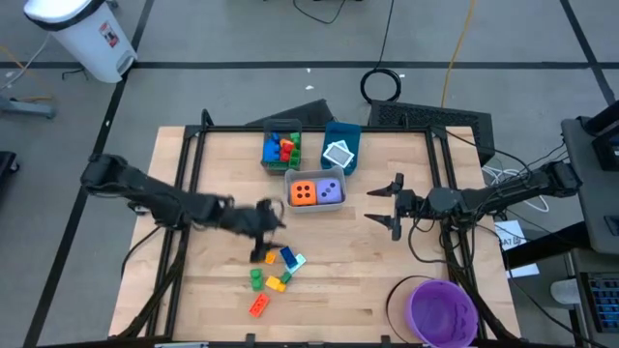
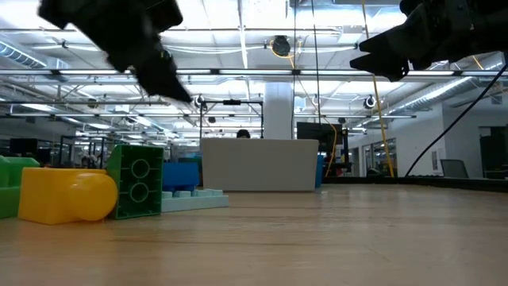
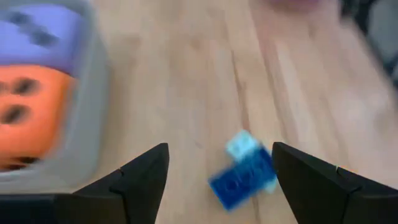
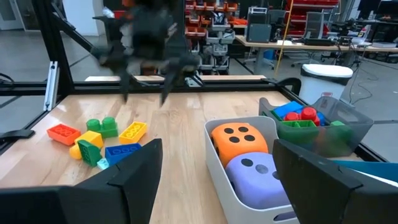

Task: Pick & Place Toys
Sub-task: Put the dark blue game piece into the black bin

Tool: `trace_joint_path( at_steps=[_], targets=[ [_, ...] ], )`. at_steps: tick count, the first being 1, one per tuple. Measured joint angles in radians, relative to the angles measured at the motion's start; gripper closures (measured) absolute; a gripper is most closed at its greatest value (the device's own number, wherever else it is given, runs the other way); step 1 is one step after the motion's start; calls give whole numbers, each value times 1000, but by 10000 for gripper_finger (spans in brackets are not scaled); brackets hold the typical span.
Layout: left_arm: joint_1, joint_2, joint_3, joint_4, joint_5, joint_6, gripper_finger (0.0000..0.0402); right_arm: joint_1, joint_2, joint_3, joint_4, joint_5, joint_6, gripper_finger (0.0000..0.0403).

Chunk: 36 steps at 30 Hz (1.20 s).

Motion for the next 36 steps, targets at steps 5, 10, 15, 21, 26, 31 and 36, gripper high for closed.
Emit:
trace_joint_path(
  at_steps=[5, 10, 15, 21, 26, 31, 36],
  targets=[
    [-122, 162, 0, 27, -89, 71, 124, 0, 0, 0, -1, 0, 1, 124],
    [-143, 288, 0, 114, -107, 117, 126, 0, 0, 0, 0, 0, 1, 124],
    [-135, 370, 0, 194, -109, 179, 126, 0, 0, 0, 0, 0, 1, 124],
    [-103, 422, 0, 257, -110, 213, 126, 0, 0, 0, -1, 0, 1, 124],
    [-67, 424, 0, 282, -114, 213, 137, 1, 0, 0, -1, -1, 1, 124],
    [-30, 424, 0, 323, -111, 213, 183, 1, 0, 0, 0, -1, 1, 124],
    [-4, 424, 0, 332, -110, 212, 254, 1, 0, 0, -1, -1, 1, 124]
  ],
)
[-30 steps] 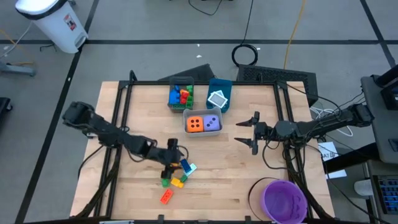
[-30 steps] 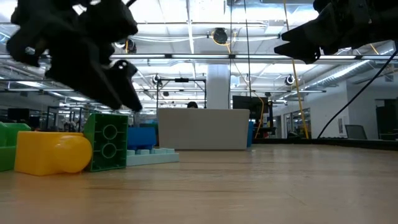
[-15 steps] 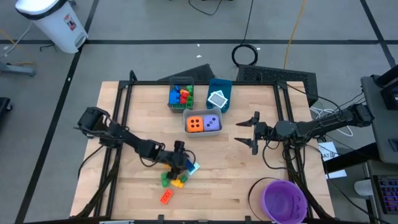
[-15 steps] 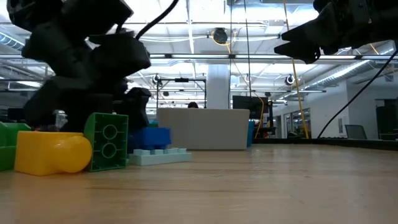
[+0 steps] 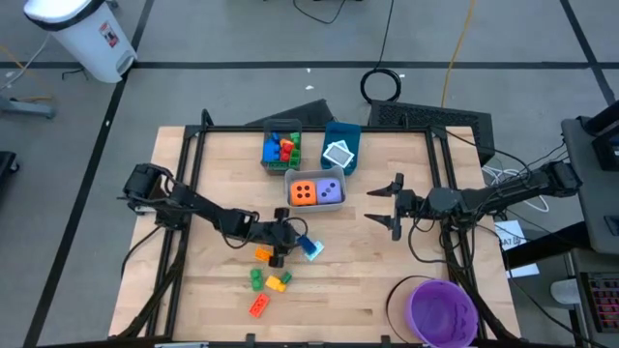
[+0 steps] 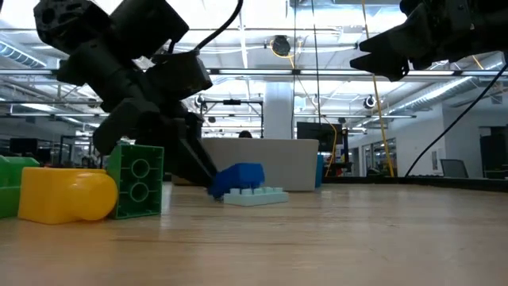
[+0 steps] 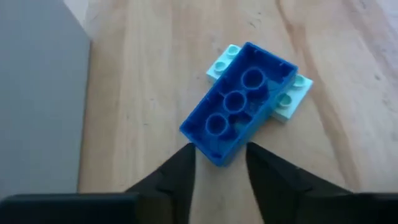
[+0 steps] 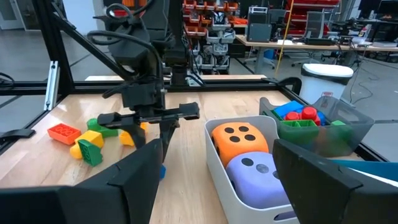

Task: Pick & Place Toys
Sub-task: Put the dark blue game piece into the black bin

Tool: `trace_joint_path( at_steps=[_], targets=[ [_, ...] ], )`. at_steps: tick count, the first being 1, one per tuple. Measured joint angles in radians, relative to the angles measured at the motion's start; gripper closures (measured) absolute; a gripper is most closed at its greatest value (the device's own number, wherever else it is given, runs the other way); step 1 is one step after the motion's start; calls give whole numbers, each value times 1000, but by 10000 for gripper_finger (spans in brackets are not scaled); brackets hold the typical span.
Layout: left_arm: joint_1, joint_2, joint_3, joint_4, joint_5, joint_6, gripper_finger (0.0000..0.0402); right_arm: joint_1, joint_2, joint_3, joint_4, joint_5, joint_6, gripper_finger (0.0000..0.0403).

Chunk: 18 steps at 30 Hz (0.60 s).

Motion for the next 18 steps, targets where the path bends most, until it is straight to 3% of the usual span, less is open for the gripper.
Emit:
trace_joint_path(
  at_steps=[6, 10, 14, 18],
  targets=[
    [10, 0, 0, 0, 0, -13, 340, 0, 0, 0, 0, 0, 0, 124],
    [10, 0, 0, 55, 1, -25, 369, 0, 0, 0, 0, 0, 0, 124],
    [7, -47, 13, 85, -16, -28, 351, 0, 0, 0, 0, 0, 0, 124],
    [7, -84, 59, 89, -43, -79, 287, 0, 0, 0, -1, 0, 0, 124]
  ],
)
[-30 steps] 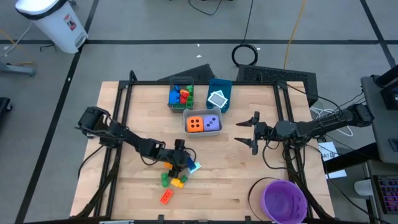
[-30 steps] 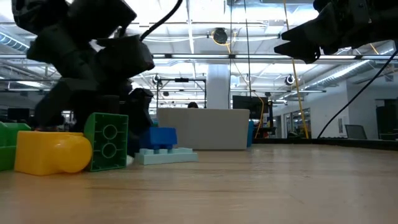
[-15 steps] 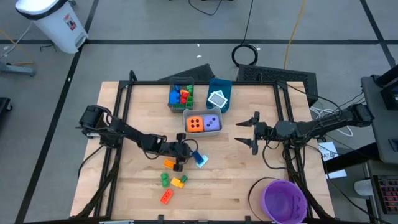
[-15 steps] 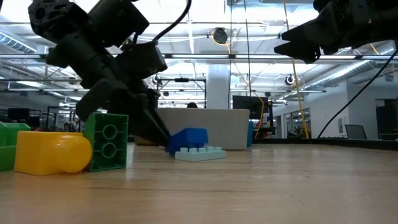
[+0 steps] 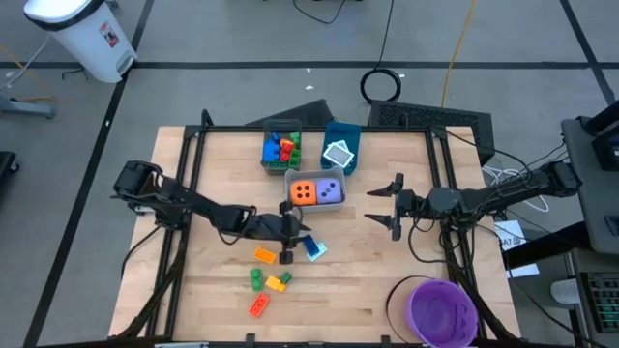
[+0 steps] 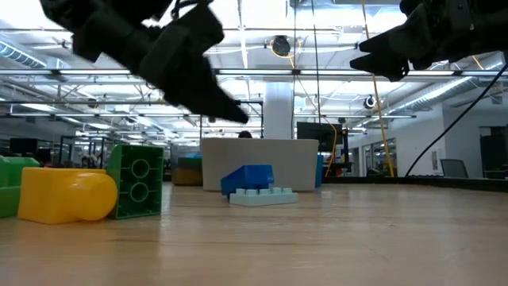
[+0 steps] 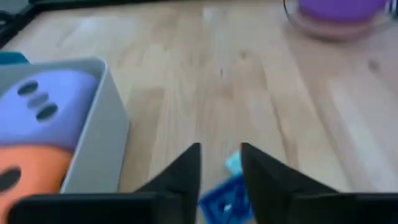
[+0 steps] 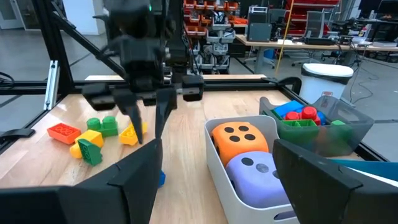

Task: Pick & Place Toys
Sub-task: Put the dark blue game piece into the black bin

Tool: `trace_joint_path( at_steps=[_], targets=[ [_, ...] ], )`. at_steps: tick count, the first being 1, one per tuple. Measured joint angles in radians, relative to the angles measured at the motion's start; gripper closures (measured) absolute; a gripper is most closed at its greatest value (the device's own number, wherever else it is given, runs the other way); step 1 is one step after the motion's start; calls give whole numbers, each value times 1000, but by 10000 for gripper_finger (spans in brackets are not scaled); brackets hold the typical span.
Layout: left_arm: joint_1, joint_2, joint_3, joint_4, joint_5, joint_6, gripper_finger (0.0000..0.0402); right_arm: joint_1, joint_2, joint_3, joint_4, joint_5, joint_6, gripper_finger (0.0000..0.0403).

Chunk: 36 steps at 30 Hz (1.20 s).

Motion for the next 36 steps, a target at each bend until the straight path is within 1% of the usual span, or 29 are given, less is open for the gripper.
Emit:
trace_joint_path(
  at_steps=[2, 4, 6, 8, 10, 12, 16, 21, 25, 28, 31, 35, 36],
  targets=[
    [0, 1, 40, -9, 0, -16, 245, -1, 0, 0, 2, 0, 0, 124],
    [0, 6, 90, -42, 21, -17, 201, -3, 0, 0, 1, 0, 0, 124],
    [0, 25, 141, -105, 54, 4, 159, -3, 0, 0, 1, 0, 0, 124],
    [0, 54, 177, -195, 95, 52, 125, -3, 0, 0, 1, 0, 0, 124],
    [0, 96, 205, -236, 130, 117, 101, -3, 0, 0, -2, 0, 0, 124],
    [-1, 133, 213, -268, 133, 161, 85, -3, 0, 0, 0, 0, 0, 124],
    [10, 206, 216, -292, 118, 213, 72, -3, 0, 0, -2, 0, 0, 124],
    [39, 262, 221, -252, 180, 204, 75, -3, 0, 0, -6, 0, 0, 124],
    [52, 283, 221, -235, 182, 201, 96, -3, 0, 0, -5, 0, 0, 124],
    [52, 284, 221, -238, 179, 177, 130, -3, 0, 0, -5, 0, 0, 124],
    [49, 285, 220, -242, 178, 149, 180, -3, 0, 0, -5, 0, 0, 124],
    [37, 282, 220, -246, 169, 80, 255, -3, 0, 0, -6, 0, 0, 124],
    [36, 272, 220, -252, 170, 62, 260, -3, 0, 0, -6, 0, 0, 124]
  ],
)
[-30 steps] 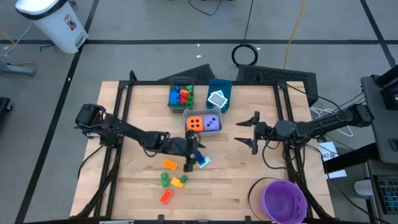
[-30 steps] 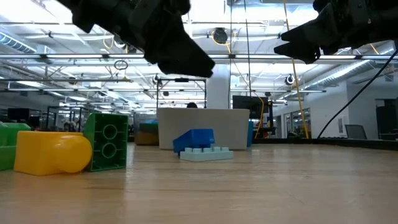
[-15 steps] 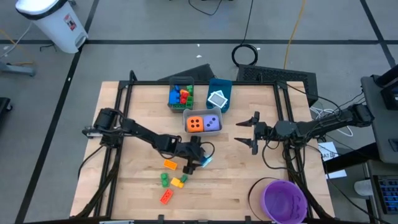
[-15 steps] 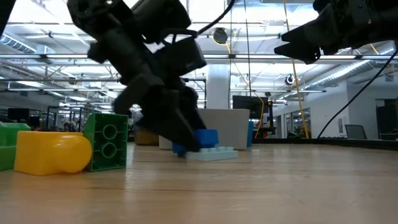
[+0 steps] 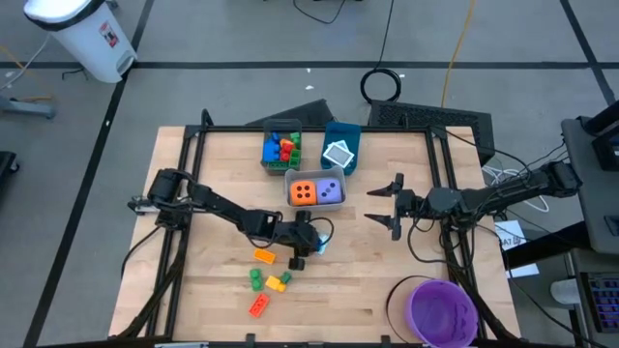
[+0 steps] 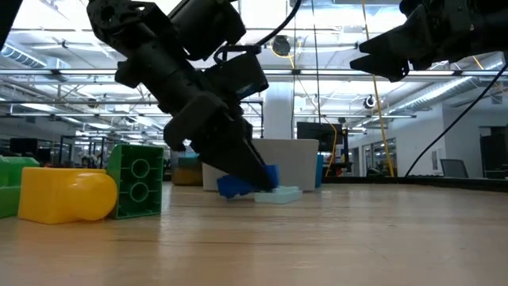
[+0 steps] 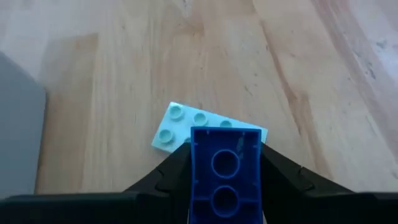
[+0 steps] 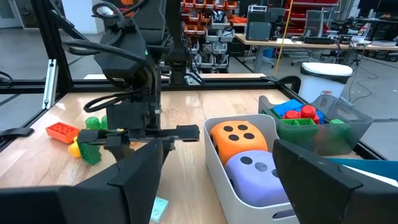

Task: Pick & Place Toys
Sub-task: Put the dark blue game piece into the black bin

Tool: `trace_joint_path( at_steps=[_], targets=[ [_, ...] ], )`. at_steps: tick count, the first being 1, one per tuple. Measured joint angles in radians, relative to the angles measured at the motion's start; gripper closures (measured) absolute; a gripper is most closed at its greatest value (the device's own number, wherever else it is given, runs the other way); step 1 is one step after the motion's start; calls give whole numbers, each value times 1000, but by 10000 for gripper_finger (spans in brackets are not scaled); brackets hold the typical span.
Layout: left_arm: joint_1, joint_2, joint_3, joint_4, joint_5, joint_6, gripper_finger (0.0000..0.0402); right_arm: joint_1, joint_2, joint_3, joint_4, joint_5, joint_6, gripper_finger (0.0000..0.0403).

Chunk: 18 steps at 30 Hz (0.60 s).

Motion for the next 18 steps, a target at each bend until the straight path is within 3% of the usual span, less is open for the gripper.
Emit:
trace_joint_path(
  at_steps=[6, 13, 18],
  targets=[
    [-11, -141, -6, -78, -2, -61, 260, 0, 0, 0, 0, 0, 0, 124],
    [-21, -402, -3, -160, -132, -62, 260, 0, 0, 0, 0, 0, 0, 124],
    [2, -540, -2, -165, -380, -9, 260, 0, 0, 0, 0, 0, 0, 124]
  ],
)
